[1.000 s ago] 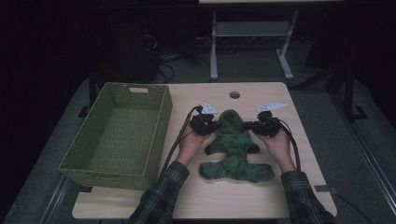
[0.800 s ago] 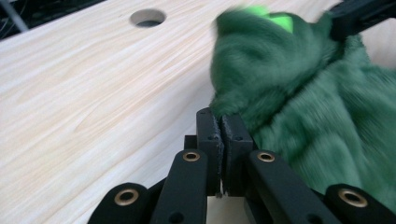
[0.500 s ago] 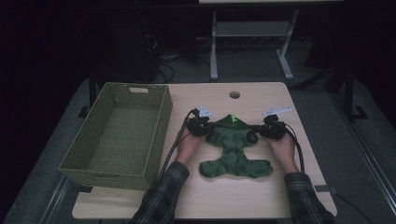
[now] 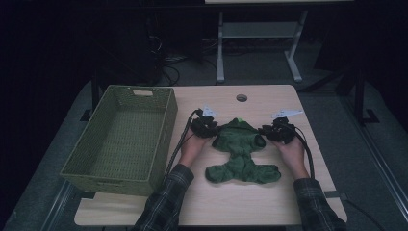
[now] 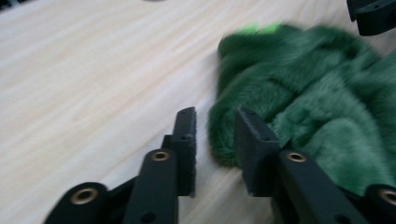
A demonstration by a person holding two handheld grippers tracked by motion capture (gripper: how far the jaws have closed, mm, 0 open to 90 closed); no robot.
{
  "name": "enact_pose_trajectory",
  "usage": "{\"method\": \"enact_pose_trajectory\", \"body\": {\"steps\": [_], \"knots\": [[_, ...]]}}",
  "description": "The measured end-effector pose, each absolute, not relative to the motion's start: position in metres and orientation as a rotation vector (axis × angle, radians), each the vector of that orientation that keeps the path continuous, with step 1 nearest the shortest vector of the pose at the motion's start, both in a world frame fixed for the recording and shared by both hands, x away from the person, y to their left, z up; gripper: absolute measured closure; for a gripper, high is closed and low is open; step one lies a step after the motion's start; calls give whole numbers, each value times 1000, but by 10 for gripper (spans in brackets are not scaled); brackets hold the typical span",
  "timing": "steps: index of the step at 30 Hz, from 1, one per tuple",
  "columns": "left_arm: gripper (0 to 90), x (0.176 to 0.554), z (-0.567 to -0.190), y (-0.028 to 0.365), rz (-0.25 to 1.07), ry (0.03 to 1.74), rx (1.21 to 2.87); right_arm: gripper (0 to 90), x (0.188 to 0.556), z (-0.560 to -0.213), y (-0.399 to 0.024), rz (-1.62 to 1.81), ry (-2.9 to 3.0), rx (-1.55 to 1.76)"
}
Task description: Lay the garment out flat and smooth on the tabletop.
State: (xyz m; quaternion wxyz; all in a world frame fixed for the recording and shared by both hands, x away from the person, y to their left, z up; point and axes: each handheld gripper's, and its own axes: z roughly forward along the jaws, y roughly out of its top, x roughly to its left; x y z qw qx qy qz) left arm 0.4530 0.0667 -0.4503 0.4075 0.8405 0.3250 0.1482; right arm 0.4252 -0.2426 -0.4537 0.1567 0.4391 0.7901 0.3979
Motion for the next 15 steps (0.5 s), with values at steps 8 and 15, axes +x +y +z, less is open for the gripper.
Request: {"method": "enact_pose_trajectory", "body": {"steps": [8,15], "knots": [[532,429,-432,76,357,801,2117,609,410,-431,-243,1209,2271,1208],[441,402,-429,88,335,775,2137,576,389,-420,-231,1247,2296,1171]]}}
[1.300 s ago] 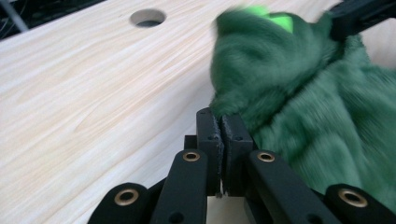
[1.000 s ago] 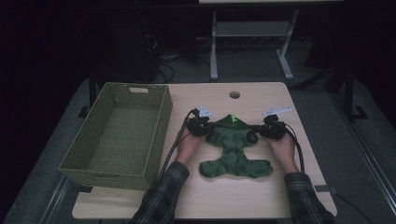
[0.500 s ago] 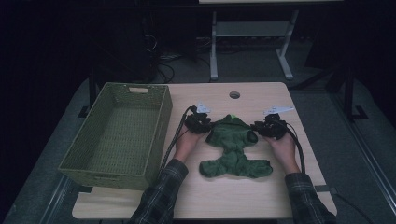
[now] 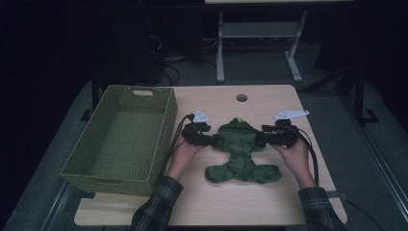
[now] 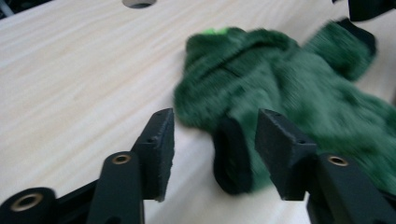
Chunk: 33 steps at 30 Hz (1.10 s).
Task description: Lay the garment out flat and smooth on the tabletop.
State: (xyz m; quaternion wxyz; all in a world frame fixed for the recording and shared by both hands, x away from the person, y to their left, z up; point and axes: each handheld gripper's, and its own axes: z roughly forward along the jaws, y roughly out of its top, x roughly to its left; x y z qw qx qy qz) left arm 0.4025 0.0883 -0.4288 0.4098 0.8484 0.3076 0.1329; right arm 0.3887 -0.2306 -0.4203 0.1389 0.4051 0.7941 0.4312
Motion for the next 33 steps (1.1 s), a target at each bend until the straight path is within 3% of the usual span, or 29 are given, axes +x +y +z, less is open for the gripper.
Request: {"method": "enact_pose_trajectory", "body": {"steps": [8,17,33], "knots": [[335,364,-430,104,327,750,2146,576,367,-416,-218,1251,2327,1125],[155,322,-440,120,352,759,2165,594,346,-416,-202,1275,2388,1070],[127,258,-465,133,323,706,2227,653,311,-426,-141,1309,2564,921]]}}
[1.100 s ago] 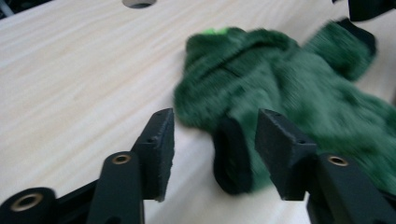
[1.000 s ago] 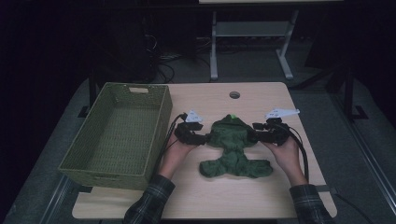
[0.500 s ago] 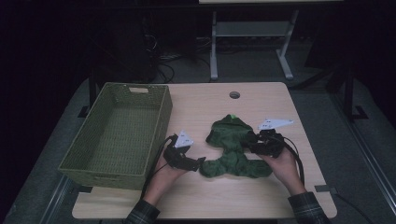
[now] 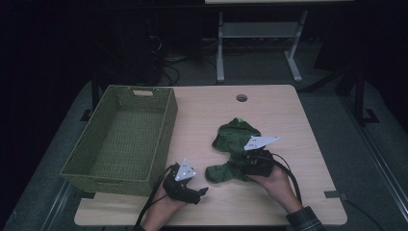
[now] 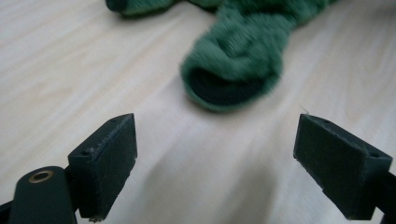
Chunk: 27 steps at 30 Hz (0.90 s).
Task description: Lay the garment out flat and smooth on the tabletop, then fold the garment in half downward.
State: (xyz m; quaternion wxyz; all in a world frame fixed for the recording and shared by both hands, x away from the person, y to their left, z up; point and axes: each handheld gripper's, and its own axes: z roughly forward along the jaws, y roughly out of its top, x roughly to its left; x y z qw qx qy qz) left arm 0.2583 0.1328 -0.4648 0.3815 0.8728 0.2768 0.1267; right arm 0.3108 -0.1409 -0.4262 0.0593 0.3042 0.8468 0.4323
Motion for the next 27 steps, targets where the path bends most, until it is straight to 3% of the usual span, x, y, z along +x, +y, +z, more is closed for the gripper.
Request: {"method": "enact_pose_trajectory", "body": {"steps": [10,23,27], "knots": [[126,243,-477,135,316,697,2253,702,295,-430,-95,1313,2670,763],[124,245,-477,136,298,691,2264,714,294,-460,-59,1116,2726,698],[125,245,-477,136,298,692,2264,811,293,-467,-54,1063,2683,679]]}}
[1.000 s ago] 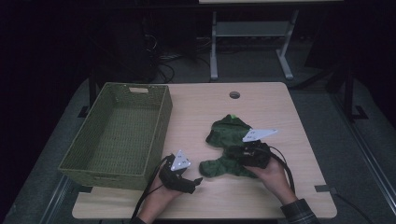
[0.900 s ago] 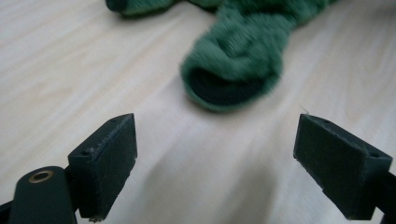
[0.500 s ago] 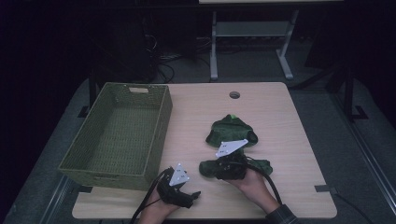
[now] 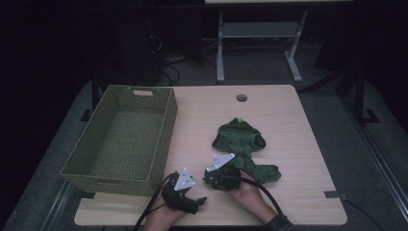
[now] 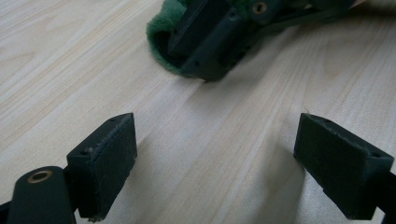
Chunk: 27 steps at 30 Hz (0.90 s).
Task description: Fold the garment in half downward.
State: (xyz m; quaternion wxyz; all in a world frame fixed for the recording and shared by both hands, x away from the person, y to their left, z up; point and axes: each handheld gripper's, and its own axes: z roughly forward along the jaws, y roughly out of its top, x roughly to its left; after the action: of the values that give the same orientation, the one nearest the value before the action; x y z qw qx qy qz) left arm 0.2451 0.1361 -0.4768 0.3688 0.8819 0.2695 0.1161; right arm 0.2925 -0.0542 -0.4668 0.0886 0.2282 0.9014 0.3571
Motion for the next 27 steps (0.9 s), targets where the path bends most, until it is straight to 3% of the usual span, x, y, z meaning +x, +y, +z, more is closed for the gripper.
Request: {"method": "enact_pose_trajectory", "body": {"steps": [4,11,27], "knots": [[125,245,-477,136,299,694,2264,860,289,-467,-53,1060,2671,683],[125,245,-477,136,299,697,2259,855,284,-457,-59,1176,2695,680],[125,245,-477,136,298,696,2259,850,288,-425,-117,1401,2542,817]]}}
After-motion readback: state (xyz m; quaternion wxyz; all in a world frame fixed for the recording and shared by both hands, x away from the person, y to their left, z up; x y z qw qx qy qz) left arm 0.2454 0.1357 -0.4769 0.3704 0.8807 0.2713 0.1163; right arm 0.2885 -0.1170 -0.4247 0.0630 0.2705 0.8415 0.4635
